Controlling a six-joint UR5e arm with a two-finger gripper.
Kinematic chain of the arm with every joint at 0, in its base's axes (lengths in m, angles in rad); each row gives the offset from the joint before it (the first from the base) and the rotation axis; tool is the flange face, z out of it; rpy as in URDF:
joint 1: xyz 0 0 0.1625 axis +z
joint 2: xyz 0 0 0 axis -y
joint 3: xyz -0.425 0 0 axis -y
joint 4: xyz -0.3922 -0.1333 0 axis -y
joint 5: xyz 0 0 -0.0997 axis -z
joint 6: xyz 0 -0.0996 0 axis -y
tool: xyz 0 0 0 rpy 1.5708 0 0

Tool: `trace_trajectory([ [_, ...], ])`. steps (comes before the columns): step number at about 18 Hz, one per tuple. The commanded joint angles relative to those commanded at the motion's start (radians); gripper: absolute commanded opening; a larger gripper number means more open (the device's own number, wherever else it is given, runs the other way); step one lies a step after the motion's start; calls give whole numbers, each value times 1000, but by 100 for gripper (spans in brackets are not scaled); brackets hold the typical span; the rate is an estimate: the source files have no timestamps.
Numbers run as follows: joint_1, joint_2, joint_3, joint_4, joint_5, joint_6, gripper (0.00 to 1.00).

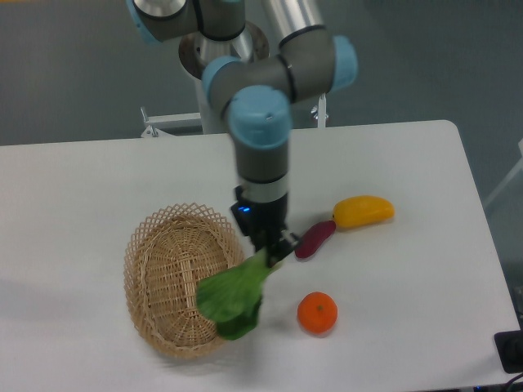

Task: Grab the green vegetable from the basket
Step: 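Lift the bok choy out of the basket and carry it toward the mandarin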

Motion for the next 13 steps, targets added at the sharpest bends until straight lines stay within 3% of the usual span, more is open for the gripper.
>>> trace_trajectory([
  [3,84,0,26,-58,-9,132,33],
  [6,146,0,40,-72,-34,218,33],
  [13,163,-28,91,-72,-34,255,33],
])
